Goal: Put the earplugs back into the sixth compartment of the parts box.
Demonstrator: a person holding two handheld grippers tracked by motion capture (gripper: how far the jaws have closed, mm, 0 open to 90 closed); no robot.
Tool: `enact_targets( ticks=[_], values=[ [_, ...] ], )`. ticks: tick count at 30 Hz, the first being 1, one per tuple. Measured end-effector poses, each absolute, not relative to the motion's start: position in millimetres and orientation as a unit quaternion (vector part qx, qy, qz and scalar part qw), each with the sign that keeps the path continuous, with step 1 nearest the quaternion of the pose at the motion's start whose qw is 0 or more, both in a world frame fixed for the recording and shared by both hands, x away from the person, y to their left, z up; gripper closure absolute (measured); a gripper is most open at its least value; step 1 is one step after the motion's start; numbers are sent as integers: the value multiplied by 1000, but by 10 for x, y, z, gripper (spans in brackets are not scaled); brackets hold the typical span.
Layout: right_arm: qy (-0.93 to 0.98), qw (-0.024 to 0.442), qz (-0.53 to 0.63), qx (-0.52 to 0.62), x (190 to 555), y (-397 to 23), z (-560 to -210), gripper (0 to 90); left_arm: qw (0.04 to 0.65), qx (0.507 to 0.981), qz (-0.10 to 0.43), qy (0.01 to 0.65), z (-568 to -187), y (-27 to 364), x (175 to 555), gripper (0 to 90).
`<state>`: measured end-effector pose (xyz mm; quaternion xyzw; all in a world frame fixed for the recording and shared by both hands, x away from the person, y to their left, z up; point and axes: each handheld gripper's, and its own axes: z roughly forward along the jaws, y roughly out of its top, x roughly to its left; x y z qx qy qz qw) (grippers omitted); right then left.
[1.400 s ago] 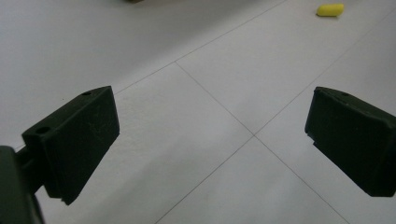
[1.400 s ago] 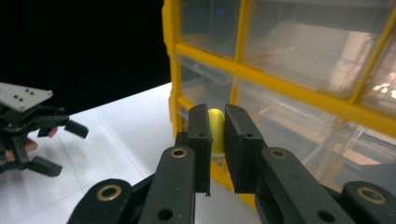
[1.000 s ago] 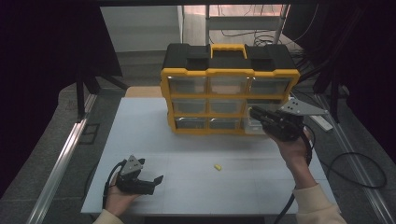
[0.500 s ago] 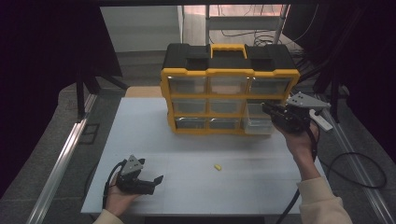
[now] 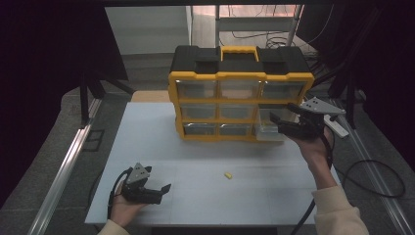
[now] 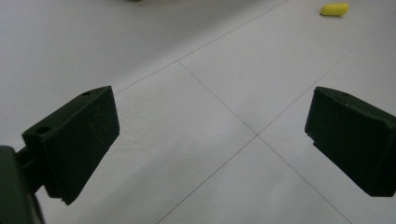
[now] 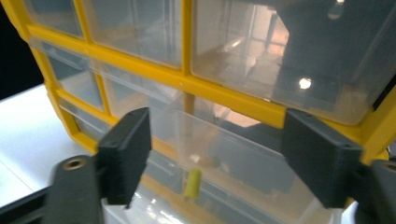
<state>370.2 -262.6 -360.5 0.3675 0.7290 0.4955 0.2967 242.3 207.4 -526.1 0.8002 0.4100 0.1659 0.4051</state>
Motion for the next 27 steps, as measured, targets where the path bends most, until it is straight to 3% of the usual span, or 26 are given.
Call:
enact_targets(
  ticks=[27],
  values=[
    [759,212,546,284,3121,-2401,-3753,236,405,799,169,411,-5256,2074,2415,26]
  ],
)
